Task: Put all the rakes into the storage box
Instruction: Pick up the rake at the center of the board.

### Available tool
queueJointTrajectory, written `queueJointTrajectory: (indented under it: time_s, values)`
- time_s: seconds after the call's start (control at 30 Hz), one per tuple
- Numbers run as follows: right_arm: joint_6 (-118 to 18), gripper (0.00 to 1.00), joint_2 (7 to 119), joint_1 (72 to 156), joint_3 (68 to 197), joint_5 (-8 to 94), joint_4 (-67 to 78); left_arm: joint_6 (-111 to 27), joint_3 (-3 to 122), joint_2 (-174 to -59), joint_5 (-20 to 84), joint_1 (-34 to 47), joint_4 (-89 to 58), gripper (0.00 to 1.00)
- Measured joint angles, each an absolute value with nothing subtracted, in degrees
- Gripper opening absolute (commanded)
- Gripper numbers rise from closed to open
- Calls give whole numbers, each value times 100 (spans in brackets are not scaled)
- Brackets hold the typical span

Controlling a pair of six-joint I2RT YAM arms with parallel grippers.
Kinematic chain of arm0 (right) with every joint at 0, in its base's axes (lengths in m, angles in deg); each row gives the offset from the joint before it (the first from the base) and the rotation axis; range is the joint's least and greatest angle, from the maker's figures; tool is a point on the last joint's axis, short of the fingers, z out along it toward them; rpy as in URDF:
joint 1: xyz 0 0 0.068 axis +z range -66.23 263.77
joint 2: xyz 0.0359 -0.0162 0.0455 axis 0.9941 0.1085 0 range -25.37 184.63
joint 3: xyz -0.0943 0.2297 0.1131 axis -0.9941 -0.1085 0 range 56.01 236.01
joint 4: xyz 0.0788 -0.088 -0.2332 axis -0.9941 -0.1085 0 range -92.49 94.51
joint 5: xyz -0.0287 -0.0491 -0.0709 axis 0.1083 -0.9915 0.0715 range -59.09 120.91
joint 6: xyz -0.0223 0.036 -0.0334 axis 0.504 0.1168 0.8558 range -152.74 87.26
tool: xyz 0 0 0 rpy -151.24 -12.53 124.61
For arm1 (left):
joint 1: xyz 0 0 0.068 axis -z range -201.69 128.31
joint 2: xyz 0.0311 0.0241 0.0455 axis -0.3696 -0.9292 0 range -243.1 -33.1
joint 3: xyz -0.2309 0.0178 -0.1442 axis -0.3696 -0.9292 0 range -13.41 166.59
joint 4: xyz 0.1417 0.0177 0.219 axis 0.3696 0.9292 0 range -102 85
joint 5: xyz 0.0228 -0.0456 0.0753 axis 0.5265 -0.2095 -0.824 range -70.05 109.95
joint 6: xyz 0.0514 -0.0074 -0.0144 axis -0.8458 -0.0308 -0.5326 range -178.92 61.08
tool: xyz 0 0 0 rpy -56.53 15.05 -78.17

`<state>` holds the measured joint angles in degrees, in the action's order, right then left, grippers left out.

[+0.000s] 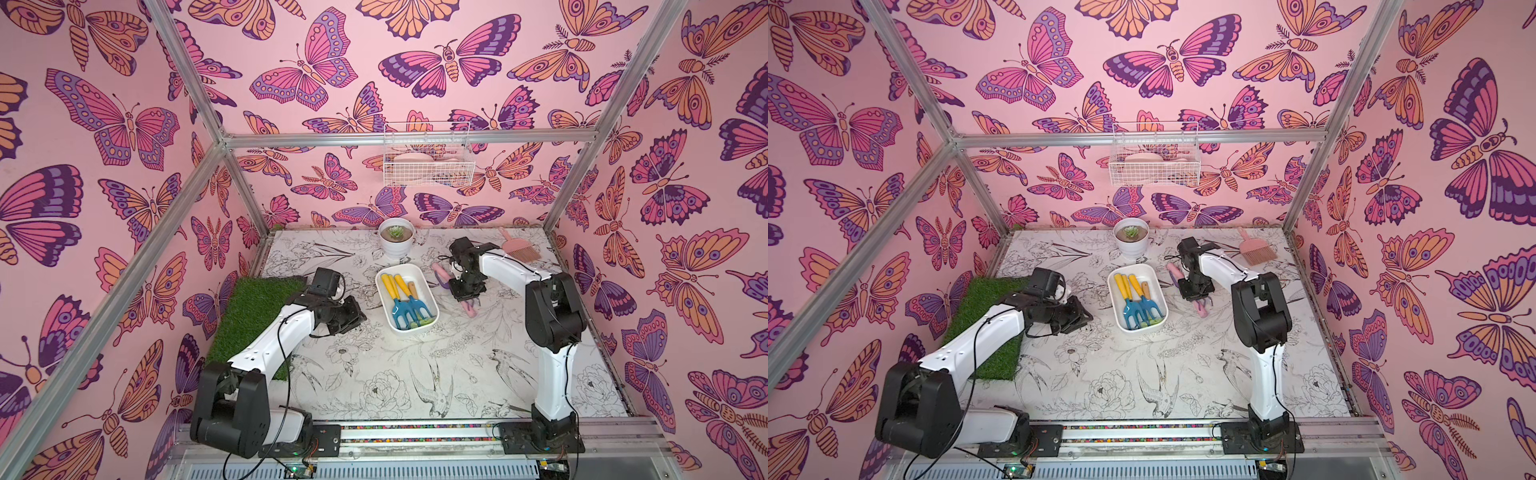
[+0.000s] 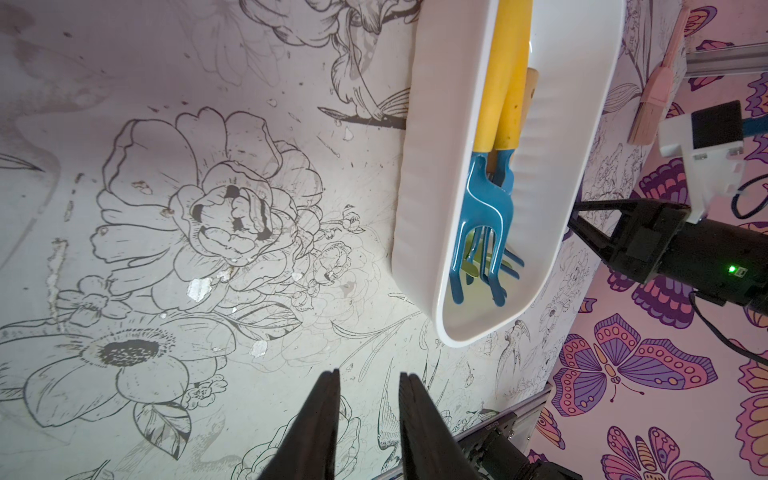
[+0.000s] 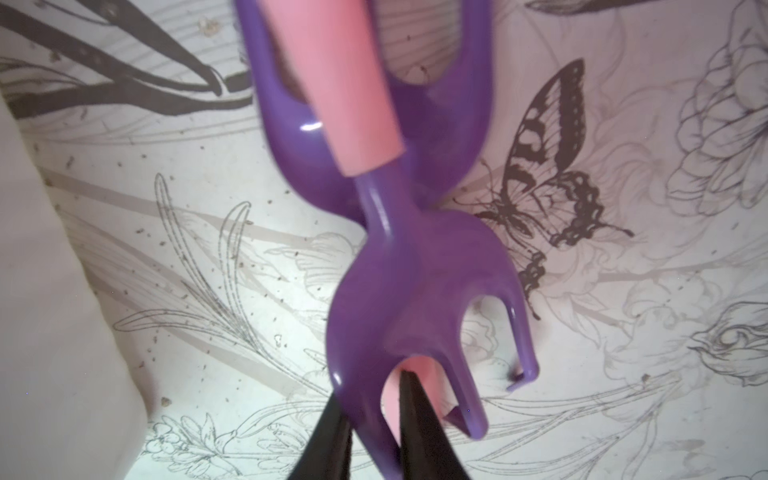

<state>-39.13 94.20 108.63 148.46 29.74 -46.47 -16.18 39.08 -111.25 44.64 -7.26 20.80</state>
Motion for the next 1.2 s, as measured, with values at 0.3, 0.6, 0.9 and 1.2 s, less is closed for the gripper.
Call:
queueJointTrajectory:
  time_s: [0.3, 0.6, 0.9, 1.2]
  values:
    - [-3889, 3, 9203, 10861, 14787, 2683, -4638, -1620, 3908, -11226, 4527, -754, 2058, 30]
    - [-3990, 0, 8712, 10861, 14754, 2572, -4680, -1614, 3910, -11246, 4558, -754, 2049, 30]
    - [-4064, 0, 8194, 10854, 14754, 2511, -4879, -1603, 4026, -11213, 4691, -754, 1914, 35]
    - [-4420, 0, 7606, 10815, 14809, 3866, -4903, -1441, 4315, -11145, 5445, -754, 972, 39]
